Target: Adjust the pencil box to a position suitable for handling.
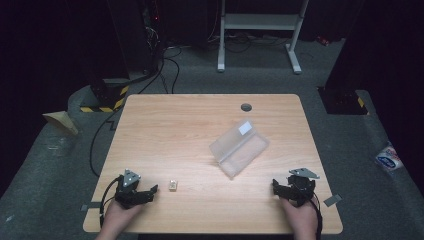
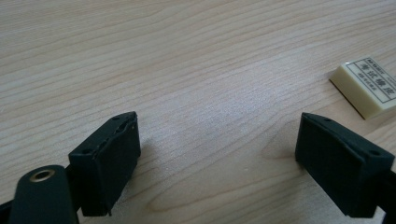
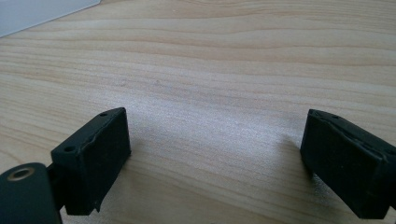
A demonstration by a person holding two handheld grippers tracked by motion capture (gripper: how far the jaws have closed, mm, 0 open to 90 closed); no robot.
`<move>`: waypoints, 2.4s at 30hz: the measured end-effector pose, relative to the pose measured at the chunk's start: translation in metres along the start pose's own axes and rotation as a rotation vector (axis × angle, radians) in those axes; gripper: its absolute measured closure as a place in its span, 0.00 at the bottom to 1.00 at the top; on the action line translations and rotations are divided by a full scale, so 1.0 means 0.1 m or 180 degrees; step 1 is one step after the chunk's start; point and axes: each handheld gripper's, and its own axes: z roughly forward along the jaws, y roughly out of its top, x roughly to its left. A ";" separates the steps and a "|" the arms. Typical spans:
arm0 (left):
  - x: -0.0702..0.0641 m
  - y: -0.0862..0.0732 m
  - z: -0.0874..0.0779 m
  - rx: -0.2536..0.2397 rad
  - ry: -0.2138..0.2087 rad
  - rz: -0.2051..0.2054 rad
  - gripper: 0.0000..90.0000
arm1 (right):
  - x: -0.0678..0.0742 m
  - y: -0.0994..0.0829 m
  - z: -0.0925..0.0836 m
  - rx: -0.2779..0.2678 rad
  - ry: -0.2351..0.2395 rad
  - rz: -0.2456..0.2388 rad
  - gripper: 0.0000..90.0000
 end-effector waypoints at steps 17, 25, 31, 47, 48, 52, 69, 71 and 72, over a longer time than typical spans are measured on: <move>-0.01 -0.02 -0.02 -0.0007 0.0006 -0.0017 0.16 | 0.00 0.00 0.00 -0.0008 0.0013 -0.0015 0.09; -0.01 -0.02 -0.02 -0.0010 0.0001 -0.0016 0.16 | 0.00 -0.01 -0.01 -0.0027 0.0013 -0.0035 0.13; -0.01 -0.02 -0.02 -0.0010 0.0000 -0.0015 0.16 | 0.02 -0.02 -0.03 -0.0060 0.0038 -0.0057 0.20; -0.01 -0.03 -0.04 -0.0007 -0.0004 0.0028 0.17 | 0.17 0.03 -0.08 -0.0230 0.0227 -0.0125 0.38; -0.01 -0.03 -0.04 -0.0007 -0.0011 0.0017 0.17 | 0.18 0.04 -0.08 -0.0231 0.0245 -0.0130 0.39; -0.01 -0.04 -0.04 -0.0008 -0.0018 0.0009 0.17 | 0.23 0.04 -0.08 -0.0230 0.0305 -0.0158 0.42; -0.02 -0.04 -0.04 -0.0006 -0.0048 0.0023 0.17 | 0.51 0.05 -0.03 -0.0159 0.0442 -0.0325 0.47; -0.02 -0.04 -0.04 -0.0005 -0.0046 0.0033 0.17 | 0.53 0.05 -0.03 -0.0159 0.0454 -0.0347 0.48; -0.02 -0.04 -0.04 -0.0006 -0.0046 0.0033 0.17 | 0.54 0.05 -0.03 -0.0159 0.0458 -0.0354 0.48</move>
